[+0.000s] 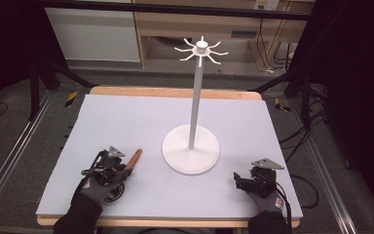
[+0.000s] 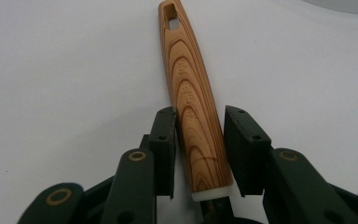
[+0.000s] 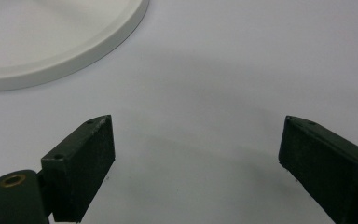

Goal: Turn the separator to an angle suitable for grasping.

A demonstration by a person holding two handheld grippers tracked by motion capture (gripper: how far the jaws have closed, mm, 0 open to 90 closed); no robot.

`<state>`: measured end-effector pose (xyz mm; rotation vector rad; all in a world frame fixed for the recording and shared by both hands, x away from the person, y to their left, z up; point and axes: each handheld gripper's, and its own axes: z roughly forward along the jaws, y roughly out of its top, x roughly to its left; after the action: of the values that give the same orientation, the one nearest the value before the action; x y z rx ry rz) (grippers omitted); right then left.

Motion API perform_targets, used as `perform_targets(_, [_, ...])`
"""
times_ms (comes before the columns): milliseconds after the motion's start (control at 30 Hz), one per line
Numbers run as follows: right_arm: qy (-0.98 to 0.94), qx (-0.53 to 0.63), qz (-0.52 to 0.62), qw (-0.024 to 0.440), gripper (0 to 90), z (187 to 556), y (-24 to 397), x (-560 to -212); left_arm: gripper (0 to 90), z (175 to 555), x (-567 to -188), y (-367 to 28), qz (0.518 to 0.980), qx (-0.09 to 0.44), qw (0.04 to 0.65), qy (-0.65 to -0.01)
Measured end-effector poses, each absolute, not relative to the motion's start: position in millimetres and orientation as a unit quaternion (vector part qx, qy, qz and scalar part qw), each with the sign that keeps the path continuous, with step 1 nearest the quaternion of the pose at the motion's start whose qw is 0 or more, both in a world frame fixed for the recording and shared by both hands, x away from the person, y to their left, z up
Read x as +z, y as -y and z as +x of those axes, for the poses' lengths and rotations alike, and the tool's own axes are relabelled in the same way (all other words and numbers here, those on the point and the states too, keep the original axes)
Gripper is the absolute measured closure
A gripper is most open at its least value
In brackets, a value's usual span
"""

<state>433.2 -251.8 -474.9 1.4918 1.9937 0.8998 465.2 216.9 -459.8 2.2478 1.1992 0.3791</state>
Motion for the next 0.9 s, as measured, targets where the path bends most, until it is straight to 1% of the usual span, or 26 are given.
perform_targets(33, [-0.730,0.330,0.546,0.244,11.0,433,252,-475,63.7,465,-460,-216,0.839,0.140,0.279,-0.446])
perform_targets(100, [-0.730,0.330,0.547,0.243,10.9,433,252,-475,57.1,466,-460,-215,0.841,0.141,0.276,-0.444])
perform_targets(167, [-0.730,0.330,0.547,0.242,11.0,433,252,-475,53.9,466,-458,-214,0.840,0.141,0.279,-0.443])
perform_targets(333, [-0.727,0.333,0.551,0.240,10.9,433,253,-475,52.3,470,-440,-213,0.832,0.155,0.296,-0.443])
perform_targets(400, [-0.728,0.333,0.548,0.243,11.0,433,254,-475,51.9,473,-437,-211,0.833,0.159,0.293,-0.442])
perform_targets(567, [-0.728,0.332,0.550,0.240,11.0,433,254,-475,51.9,481,-439,-204,0.836,0.163,0.281,-0.442])
perform_targets(733, [-0.728,0.332,0.551,0.239,11.0,433,254,-475,52.2,491,-451,-194,0.842,0.164,0.258,-0.445])
perform_targets(900, [-0.728,0.331,0.552,0.237,11.0,433,254,-476,53.3,492,-455,-193,0.843,0.161,0.253,-0.447])
